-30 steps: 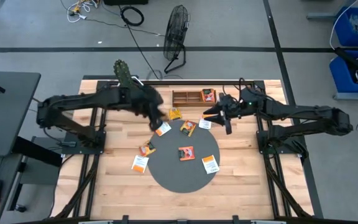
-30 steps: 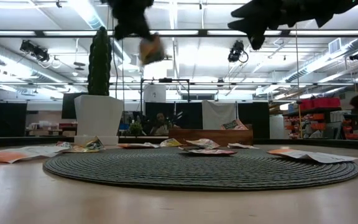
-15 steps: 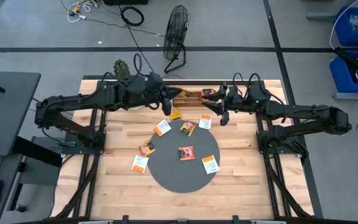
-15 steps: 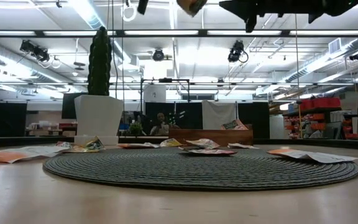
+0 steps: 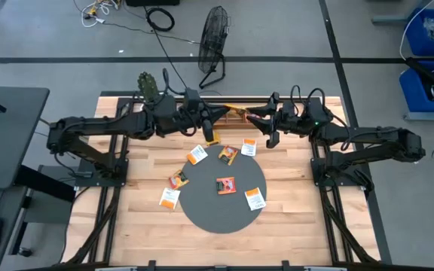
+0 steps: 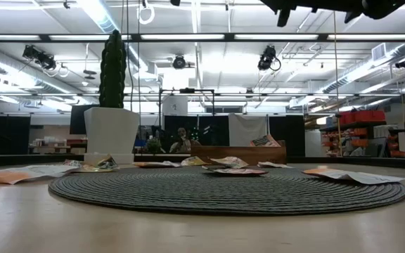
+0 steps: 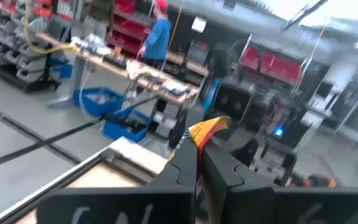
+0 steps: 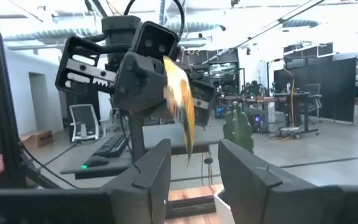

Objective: Pick & Place Tea
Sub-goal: Put the orange tea bag into the middle section of the wooden organizer

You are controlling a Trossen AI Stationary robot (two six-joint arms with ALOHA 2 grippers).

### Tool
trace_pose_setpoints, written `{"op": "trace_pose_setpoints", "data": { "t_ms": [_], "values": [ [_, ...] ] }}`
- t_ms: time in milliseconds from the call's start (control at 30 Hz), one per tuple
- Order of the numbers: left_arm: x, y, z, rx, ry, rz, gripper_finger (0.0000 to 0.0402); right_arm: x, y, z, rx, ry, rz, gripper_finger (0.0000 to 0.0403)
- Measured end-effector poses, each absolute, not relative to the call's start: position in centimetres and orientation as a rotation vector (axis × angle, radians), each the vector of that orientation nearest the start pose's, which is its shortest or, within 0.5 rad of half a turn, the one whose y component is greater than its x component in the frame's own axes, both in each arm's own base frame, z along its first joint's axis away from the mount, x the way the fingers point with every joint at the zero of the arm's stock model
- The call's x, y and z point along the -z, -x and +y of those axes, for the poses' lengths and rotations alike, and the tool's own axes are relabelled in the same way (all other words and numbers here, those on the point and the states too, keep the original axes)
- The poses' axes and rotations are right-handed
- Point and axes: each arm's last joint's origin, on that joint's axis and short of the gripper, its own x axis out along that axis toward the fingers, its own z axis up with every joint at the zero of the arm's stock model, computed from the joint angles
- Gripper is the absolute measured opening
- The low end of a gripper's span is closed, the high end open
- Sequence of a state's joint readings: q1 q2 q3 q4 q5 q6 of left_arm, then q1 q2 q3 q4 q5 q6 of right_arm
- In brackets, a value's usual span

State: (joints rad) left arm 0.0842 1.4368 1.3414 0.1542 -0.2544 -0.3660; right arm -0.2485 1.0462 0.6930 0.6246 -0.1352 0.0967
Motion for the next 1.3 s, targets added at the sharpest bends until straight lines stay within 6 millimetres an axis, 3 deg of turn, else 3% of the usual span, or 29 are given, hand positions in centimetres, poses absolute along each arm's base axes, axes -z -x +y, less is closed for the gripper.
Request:
{"op": "trace_pose_setpoints", "data": {
  "t_ms": [567, 700, 867, 1100, 1300],
  "values": [
    [-39.6, -34.6, 3.4, -0.284, 0.419, -0.149, 0.0008, -33.2, -22.5, -5.3, 0.091, -0.061, -0.298, 0.0138],
    [-39.6, -34.7, 3.5, -0.285, 0.415, -0.149, 0.0008, -33.2, -22.5, -5.3, 0.091, -0.066, -0.298, 0.0106],
    [-39.7, -34.7, 3.5, -0.286, 0.388, -0.155, 0.0009, -33.2, -22.5, -5.3, 0.079, -0.083, -0.299, 0.0014],
    [-39.6, -34.6, 3.5, -0.29, 0.33, -0.136, 0.0033, -33.2, -22.4, -5.2, 0.078, -0.09, -0.297, 0.0003],
    [-41.1, -32.8, 3.4, -0.303, 0.207, -0.124, 0.0059, -33.9, -22.2, -5.4, 0.102, -0.082, -0.252, 0.0001]
  ]
}}
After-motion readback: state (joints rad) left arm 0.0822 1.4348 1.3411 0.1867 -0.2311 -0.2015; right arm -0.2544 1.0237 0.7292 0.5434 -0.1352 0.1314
